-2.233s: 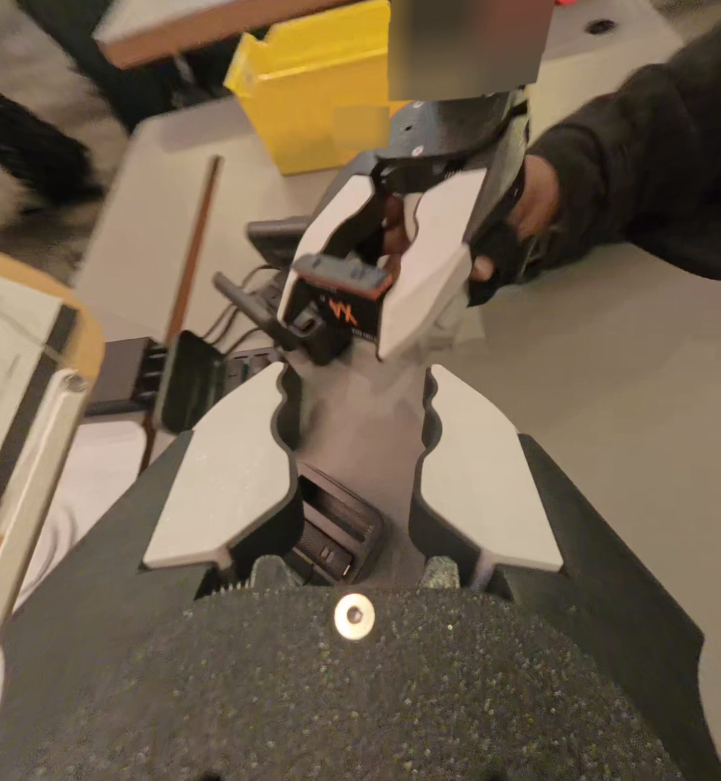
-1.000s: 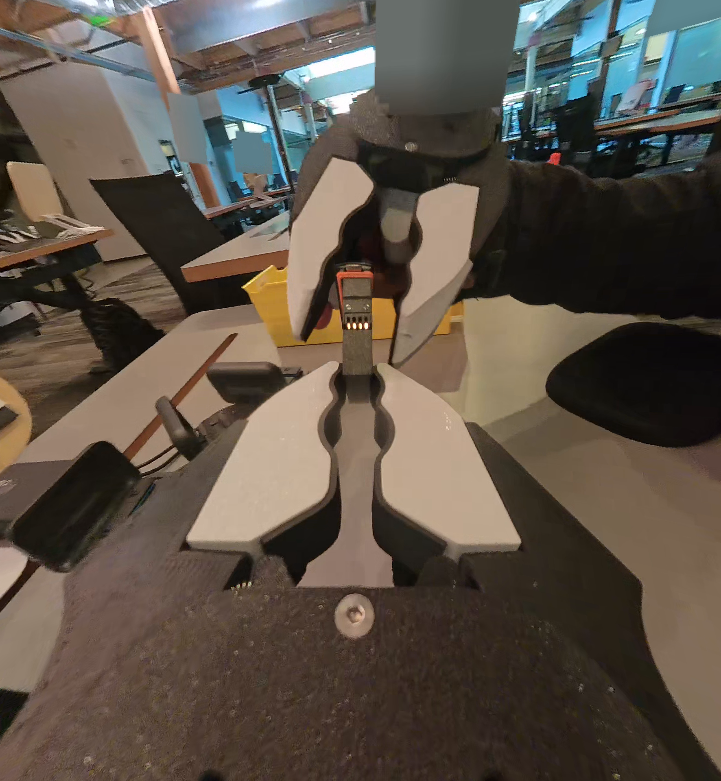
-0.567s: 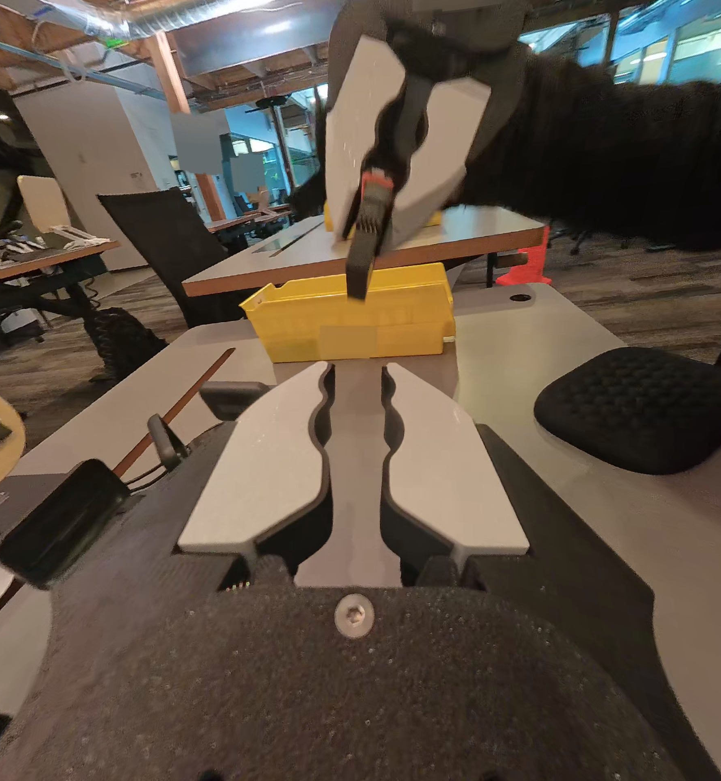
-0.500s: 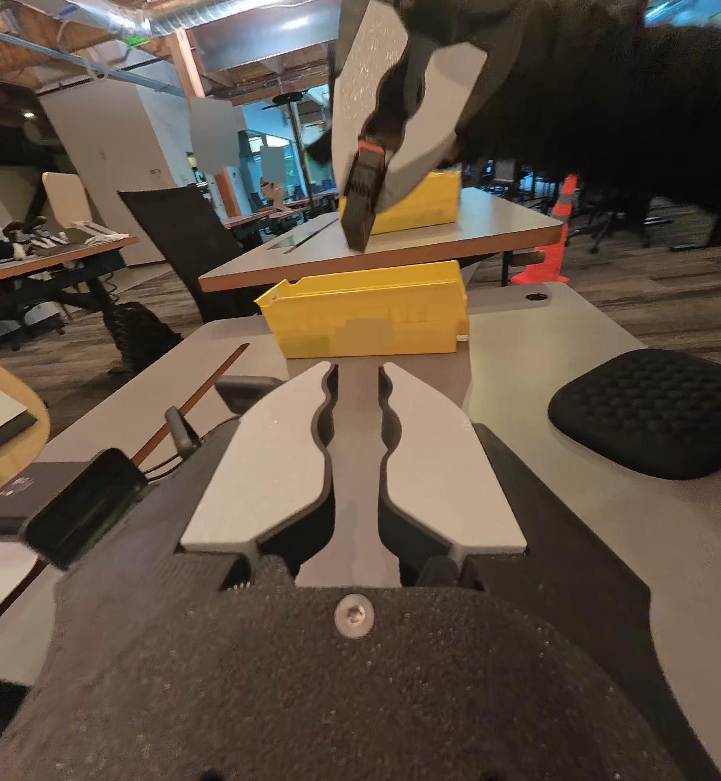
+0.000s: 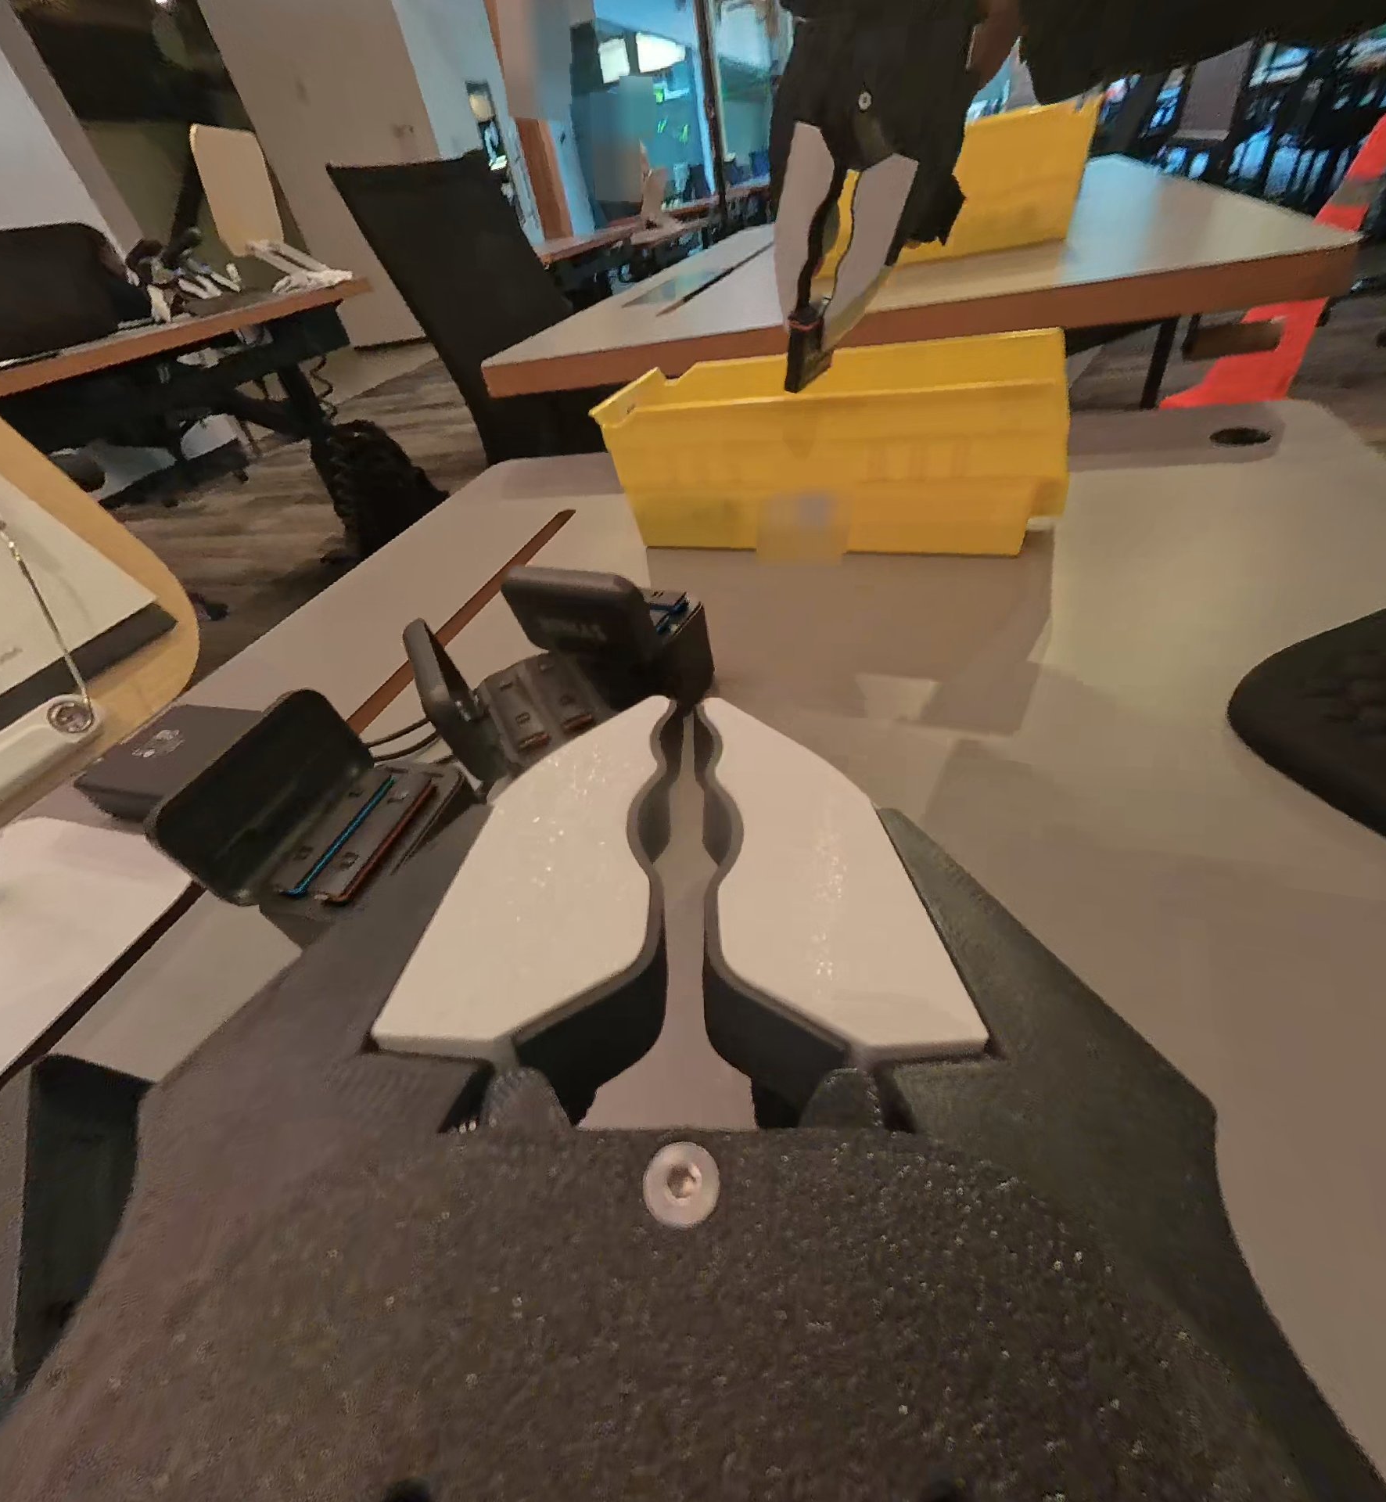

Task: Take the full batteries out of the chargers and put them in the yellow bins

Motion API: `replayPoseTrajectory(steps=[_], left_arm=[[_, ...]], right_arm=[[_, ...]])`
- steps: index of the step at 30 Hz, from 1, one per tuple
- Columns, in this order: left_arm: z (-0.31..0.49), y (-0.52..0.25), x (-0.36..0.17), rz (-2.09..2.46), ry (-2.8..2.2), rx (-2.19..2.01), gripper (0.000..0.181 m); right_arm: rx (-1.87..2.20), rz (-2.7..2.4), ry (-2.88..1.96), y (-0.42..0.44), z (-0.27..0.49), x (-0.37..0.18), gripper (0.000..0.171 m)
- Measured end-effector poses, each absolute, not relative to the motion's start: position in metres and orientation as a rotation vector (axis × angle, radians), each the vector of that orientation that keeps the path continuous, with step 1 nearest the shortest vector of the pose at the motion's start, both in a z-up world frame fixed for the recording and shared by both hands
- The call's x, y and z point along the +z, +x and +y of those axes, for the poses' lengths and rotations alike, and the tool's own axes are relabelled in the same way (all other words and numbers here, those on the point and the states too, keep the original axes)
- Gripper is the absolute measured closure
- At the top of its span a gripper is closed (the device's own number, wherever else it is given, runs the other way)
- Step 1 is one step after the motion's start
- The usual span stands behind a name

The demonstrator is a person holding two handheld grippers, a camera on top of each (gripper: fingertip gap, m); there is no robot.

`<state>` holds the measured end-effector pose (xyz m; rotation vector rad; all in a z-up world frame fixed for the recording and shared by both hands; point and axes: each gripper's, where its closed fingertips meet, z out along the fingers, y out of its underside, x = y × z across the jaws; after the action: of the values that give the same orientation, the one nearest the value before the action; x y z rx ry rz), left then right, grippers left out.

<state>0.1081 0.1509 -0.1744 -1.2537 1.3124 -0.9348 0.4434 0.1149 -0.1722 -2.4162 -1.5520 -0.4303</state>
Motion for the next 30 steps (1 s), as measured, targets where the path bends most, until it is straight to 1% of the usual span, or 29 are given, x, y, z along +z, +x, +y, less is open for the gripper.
replayPoseTrajectory(steps=[6,12,16,22,26,30], left_arm=[[0.152,0.099,-0.182,1.296,-1.301,-0.887,0.179],[0.156,0.086,-0.188,1.270,-1.344,-0.825,0.180],[0.158,0.080,-0.188,1.243,-1.361,-0.814,0.178],[0.157,0.073,-0.191,1.227,-1.381,-0.799,0.178],[0.154,0.072,-0.197,1.240,-1.395,-0.790,0.177],[0.153,0.073,-0.198,1.252,-1.393,-0.773,0.177]], right_arm=[[-0.372,-1.664,-2.440,0.454,0.124,-0.221,0.156],[-0.309,-1.729,-2.451,0.457,0.130,-0.249,0.156],[-0.348,-1.751,-2.451,0.463,0.135,-0.262,0.156],[-0.378,-1.738,-2.427,0.464,0.142,-0.267,0.155],[-0.387,-1.699,-2.423,0.464,0.141,-0.260,0.148],[-0.447,-1.661,-2.397,0.468,0.144,-0.254,0.146]])
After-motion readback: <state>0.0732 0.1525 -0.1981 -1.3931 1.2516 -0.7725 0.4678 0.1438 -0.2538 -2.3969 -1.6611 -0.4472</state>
